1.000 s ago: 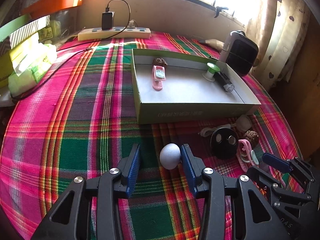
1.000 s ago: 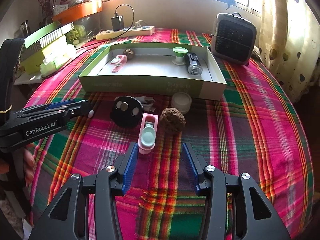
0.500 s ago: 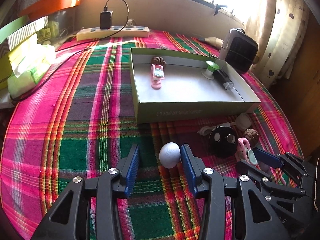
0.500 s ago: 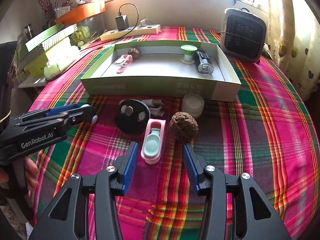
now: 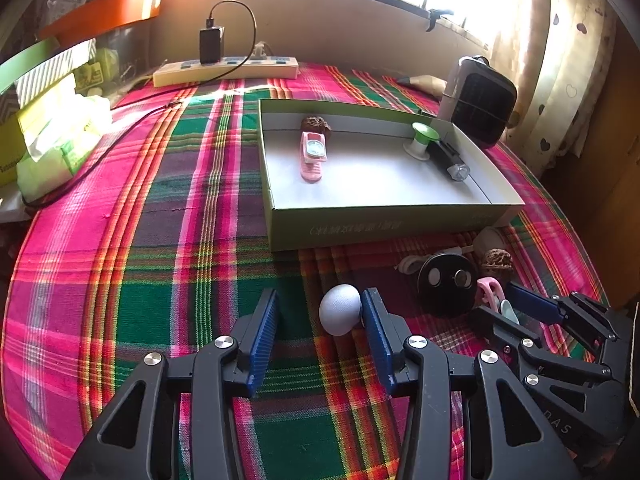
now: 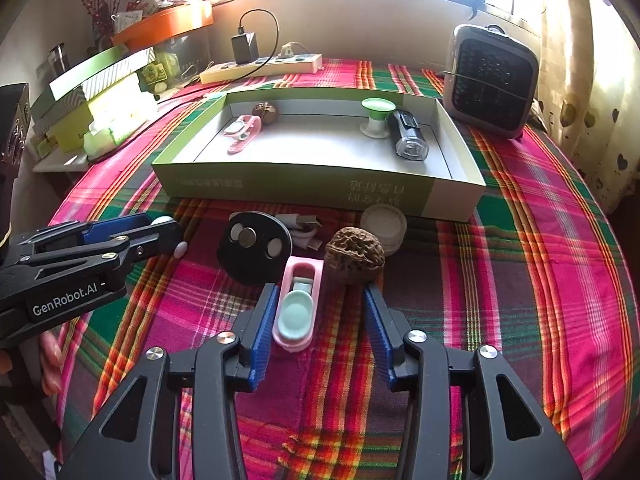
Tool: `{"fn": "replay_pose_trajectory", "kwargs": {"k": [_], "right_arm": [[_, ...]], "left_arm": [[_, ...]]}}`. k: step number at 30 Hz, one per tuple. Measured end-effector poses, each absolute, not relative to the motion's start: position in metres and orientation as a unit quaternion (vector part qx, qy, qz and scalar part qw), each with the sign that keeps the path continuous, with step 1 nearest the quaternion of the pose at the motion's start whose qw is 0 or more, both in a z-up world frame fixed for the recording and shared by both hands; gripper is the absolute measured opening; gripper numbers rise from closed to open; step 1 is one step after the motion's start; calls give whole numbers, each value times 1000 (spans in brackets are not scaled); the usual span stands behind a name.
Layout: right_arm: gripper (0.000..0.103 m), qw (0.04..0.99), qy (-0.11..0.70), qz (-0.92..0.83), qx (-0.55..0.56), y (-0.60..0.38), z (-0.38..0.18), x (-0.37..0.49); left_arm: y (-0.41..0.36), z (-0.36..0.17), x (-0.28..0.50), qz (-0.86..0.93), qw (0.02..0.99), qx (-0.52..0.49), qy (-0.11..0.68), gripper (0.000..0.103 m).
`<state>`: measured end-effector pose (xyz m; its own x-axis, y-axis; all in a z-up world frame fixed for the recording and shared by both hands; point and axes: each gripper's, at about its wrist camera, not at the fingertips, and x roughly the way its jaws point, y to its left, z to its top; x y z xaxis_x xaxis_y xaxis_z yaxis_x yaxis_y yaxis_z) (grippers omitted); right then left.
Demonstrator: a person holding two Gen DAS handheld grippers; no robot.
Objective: Organize objects
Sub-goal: 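Close the left tool on the white knob while the right tool moves to the pink-and-mint clip, then grasp the pink-and-mint clip with the right tool while the left tool lifts the white knob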
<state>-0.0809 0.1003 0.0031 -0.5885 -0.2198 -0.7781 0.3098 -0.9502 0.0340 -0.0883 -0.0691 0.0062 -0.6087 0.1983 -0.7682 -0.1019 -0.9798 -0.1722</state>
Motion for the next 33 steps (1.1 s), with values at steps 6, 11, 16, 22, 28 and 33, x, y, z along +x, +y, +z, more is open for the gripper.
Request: {"fn": "replay_pose_trajectory", "kwargs": {"k": [6,11,16,22,28,33], "right_arm": [[32,149,48,-890,428,103,3,-81],[26,150,47,-890,427,104,3,-81],[21,155,45,-890,427,105,3,-81],[20,158,42,-890,426,105,3,-80],[19,158,42,-890,426,104,3,-79],[19,158,42,-890,426,104,3,-79]], "left_arm": [[-68,6,-88,896,83,-432,-59,35],[-65,6,-87,896,87,-430,-63,27],[-64,7,-86,896,92,-429,-67,20],[-63,6,-86,897,93,-427,-67,20],[-63,7,-86,897,93,-427,-66,20],[-63,7,-86,897,92,-426,-65,20]]}}
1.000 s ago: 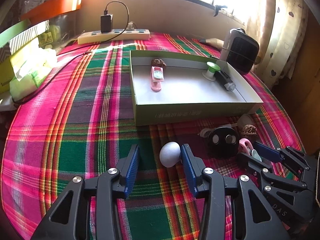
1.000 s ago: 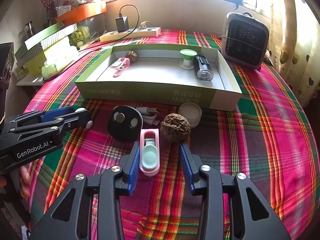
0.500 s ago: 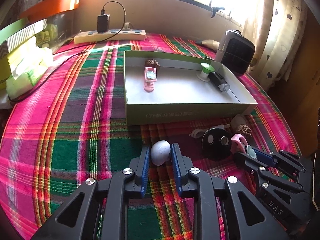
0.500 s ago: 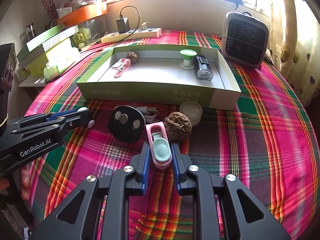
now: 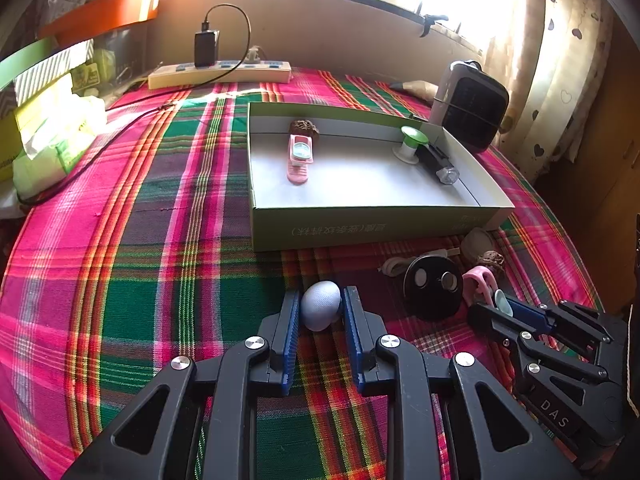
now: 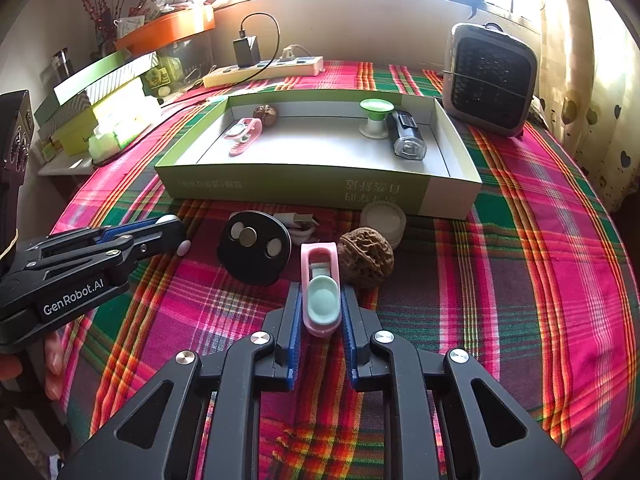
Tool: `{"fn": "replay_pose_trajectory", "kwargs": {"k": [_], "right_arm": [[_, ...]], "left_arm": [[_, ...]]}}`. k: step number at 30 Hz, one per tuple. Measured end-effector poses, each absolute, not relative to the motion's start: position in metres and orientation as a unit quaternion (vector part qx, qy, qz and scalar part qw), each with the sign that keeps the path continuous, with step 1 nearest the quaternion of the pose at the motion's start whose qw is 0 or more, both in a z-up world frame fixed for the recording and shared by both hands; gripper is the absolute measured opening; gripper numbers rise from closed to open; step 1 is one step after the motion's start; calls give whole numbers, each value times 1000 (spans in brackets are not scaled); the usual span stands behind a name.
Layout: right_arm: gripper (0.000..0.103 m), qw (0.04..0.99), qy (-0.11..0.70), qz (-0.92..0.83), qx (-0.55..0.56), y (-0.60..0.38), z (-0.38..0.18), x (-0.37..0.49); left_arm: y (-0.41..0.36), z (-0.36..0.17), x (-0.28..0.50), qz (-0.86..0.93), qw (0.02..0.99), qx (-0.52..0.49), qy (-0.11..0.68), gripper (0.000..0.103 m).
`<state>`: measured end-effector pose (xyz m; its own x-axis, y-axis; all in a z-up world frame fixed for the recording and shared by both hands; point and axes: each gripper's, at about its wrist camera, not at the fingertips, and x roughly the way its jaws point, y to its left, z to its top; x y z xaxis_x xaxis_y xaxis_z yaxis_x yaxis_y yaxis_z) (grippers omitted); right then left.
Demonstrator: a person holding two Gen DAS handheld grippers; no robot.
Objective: Organize objects
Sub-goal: 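Grasp the pink-and-mint clip with the right tool while the left tool lifts the white knob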
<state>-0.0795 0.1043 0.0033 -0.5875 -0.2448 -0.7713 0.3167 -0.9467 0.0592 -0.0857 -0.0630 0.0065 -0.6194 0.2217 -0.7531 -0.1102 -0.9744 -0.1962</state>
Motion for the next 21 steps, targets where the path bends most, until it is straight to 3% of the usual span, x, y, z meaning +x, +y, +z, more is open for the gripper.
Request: {"fn": "replay_pose_trajectory", "kwargs": {"k": [21], "right_arm": [[19,162,41,-890,425,105,4,-78]], "left_arm": [[-62,8,-85,898,92,-427,-60,20]]}}
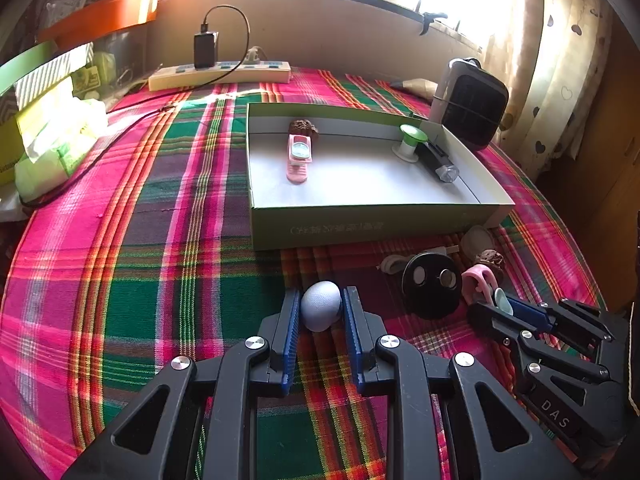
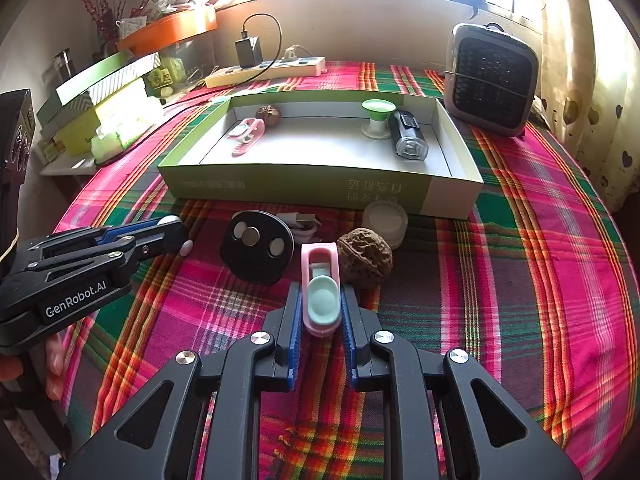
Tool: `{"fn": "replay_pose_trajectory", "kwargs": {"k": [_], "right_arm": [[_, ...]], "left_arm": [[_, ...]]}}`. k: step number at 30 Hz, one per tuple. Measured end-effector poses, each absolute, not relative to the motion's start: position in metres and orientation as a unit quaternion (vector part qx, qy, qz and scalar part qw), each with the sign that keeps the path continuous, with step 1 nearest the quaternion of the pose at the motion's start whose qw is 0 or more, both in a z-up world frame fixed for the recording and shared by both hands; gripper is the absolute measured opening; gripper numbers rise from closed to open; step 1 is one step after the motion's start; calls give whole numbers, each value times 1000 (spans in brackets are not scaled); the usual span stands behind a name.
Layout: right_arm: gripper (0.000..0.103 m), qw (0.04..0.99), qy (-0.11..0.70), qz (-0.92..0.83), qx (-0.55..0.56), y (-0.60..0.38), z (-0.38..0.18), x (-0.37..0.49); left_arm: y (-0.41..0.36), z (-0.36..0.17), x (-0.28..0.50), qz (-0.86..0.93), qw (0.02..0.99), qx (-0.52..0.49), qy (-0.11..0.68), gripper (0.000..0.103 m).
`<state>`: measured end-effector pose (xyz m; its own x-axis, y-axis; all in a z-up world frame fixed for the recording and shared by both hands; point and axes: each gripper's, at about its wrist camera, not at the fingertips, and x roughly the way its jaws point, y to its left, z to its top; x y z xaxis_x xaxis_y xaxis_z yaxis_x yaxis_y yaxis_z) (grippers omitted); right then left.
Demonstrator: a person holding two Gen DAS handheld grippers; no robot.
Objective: Organize objects
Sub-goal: 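Grasp the pink-and-mint clip with the right tool while the left tool lifts the white knob, then carry the white knob with the left tool while the right tool lowers the pink clip into the tray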
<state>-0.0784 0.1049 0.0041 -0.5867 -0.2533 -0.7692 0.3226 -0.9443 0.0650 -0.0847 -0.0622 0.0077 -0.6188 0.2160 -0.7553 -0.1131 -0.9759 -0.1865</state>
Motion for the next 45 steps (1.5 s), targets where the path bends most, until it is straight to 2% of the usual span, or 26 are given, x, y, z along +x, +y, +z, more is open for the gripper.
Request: {"fn": "replay_pose_trajectory", "kwargs": {"k": [31,45], "right_arm": [[19,192,26,-896,399,109,35,-75],[19,206,29,-895,396,104,56,-117]], "left_arm": [[-55,40,-78,909,98,-402,-48,20],[-56,52,-111,912,92,-396,-54,20]]}}
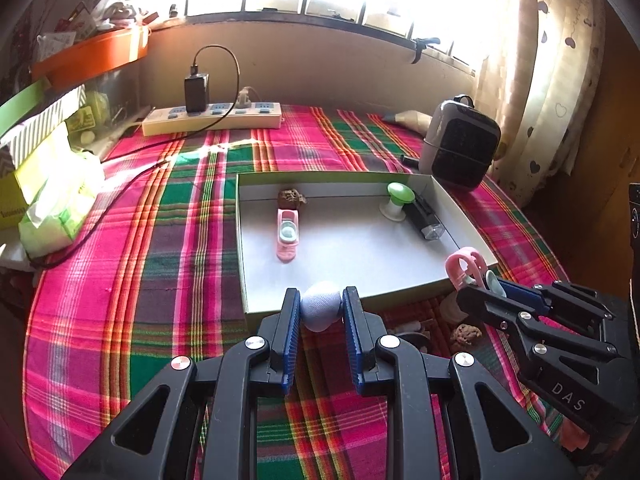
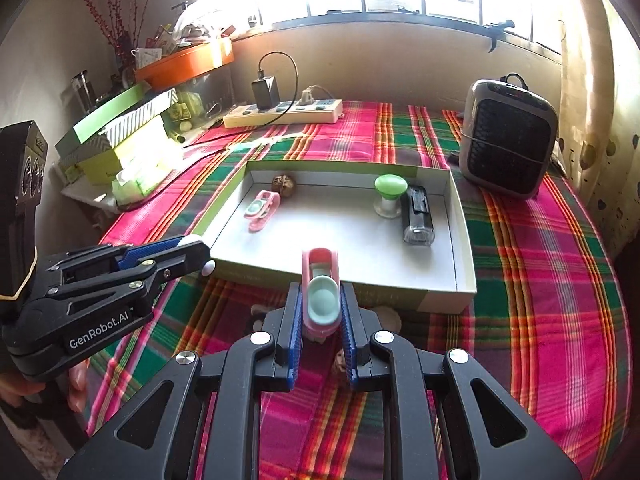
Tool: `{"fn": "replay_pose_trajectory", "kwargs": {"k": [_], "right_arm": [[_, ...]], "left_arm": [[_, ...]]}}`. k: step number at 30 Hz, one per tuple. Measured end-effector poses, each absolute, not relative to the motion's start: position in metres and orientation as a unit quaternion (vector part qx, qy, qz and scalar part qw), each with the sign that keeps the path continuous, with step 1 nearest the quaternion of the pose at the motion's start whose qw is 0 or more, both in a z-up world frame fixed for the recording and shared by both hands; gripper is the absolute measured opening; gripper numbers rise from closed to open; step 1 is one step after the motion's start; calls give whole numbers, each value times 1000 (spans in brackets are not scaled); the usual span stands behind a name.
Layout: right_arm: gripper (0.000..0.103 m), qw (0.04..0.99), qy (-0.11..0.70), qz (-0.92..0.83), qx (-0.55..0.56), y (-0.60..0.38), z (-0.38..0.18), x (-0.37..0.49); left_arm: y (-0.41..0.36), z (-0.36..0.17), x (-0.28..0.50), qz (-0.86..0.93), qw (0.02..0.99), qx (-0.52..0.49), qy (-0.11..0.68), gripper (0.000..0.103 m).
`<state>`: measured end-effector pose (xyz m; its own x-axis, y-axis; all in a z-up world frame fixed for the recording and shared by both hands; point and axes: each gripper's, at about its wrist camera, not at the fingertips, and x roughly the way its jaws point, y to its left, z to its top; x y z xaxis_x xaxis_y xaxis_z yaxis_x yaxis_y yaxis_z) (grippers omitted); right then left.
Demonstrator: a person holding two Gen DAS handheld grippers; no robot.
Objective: Organize objects
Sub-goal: 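Carry the white knob with the left tool while the right tool lowers the pink clip into the tray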
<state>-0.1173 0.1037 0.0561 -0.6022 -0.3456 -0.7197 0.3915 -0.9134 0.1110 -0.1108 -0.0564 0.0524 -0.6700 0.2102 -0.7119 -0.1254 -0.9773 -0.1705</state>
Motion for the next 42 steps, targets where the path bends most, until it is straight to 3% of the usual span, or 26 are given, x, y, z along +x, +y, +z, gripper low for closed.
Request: {"fn": "replay_pose_trajectory", "kwargs": {"k": [24,42], "right_arm": [[19,231,73,-866,438,65,41,-228],[19,240,86,-844,472,47,17,-260]], "left_arm": [[-57,29,-169,898,81,-429,-57,20],[-54,17,-182,894,82,-439,-43,20]]}}
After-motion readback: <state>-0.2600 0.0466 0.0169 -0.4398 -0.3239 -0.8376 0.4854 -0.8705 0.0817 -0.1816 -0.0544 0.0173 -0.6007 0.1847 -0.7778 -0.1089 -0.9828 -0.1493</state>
